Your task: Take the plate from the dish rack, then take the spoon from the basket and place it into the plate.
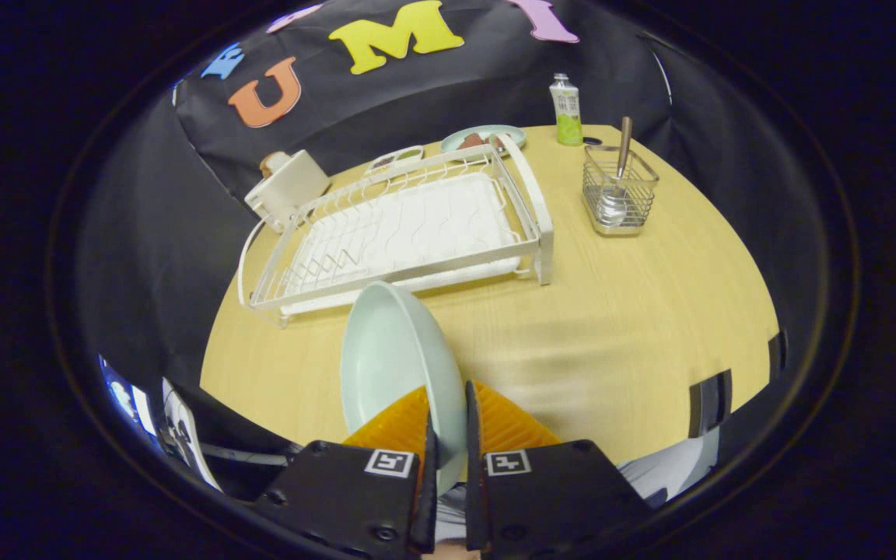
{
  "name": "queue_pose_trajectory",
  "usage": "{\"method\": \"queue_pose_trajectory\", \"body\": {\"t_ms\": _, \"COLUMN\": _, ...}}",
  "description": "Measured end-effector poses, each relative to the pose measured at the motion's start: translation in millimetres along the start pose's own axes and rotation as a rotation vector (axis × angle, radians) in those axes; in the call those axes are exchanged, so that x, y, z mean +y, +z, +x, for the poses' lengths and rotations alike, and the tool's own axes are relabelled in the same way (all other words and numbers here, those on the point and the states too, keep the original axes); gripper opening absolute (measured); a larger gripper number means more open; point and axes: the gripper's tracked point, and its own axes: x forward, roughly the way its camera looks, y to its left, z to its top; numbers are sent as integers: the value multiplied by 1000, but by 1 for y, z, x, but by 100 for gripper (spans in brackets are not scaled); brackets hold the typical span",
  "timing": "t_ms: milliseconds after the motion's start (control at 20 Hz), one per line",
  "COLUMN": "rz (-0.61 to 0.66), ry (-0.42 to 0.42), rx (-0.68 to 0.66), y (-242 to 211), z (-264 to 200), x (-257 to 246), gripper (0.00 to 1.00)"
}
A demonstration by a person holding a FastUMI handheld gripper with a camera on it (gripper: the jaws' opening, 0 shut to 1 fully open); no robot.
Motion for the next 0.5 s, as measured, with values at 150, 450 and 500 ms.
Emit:
{"method": "queue_pose_trajectory", "body": {"t_ms": 150, "rz": 31, "ry": 48, "rx": 6, "y": -3, "z": 10, "x": -14, "gripper": 21}}
{"method": "queue_pose_trajectory", "body": {"t_ms": 450, "rz": 107, "ry": 105, "rx": -11, "y": -7, "z": 35, "x": -50, "gripper": 28}}
{"method": "queue_pose_trajectory", "body": {"t_ms": 500, "rz": 109, "ry": 98, "rx": -15, "y": -8, "z": 38, "x": -55, "gripper": 31}}
